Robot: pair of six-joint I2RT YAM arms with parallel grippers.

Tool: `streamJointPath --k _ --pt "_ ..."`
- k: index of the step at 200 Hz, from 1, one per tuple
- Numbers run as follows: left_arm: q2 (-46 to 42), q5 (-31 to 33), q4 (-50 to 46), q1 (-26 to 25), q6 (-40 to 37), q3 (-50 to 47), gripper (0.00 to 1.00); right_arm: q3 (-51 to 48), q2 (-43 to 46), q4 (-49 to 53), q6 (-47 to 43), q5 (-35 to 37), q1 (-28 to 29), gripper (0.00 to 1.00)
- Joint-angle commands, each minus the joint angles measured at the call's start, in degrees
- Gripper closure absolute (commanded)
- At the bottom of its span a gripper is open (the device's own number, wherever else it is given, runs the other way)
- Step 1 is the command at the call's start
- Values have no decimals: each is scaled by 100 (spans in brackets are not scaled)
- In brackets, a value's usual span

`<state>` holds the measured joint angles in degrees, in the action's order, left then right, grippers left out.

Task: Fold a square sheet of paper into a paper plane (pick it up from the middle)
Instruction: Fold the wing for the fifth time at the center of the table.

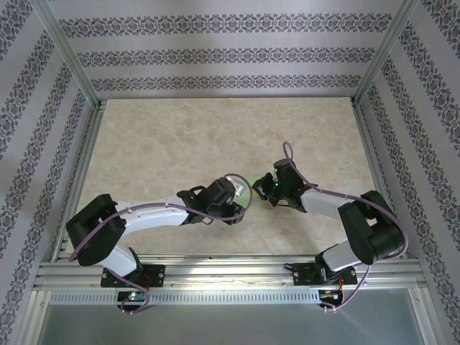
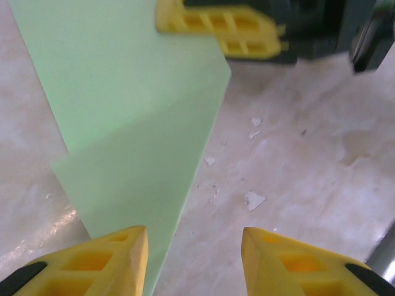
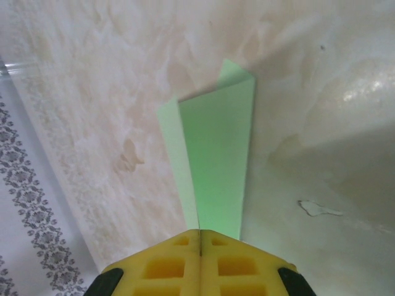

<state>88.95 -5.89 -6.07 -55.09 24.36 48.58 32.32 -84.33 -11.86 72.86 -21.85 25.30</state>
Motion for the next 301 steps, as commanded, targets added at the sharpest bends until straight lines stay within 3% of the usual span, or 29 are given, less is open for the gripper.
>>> streamJointPath --k 1,66,100,285,301 --pt "208 1016 -428 -356 -505 235 56 -24 128 -147 204 247 65 100" --pt "802 1981 -753 -709 -566 704 56 -28 170 -234 232 194 87 100" --pt "1025 2105 -785 -708 -650 774 58 -74 163 -298 266 179 89 100" --pt "1114 2361 -857 -717 -766 822 94 -103 215 -377 224 93 73 100" --pt "1135 2338 -807 -718 -719 803 96 -89 262 -323 123 110 72 96"
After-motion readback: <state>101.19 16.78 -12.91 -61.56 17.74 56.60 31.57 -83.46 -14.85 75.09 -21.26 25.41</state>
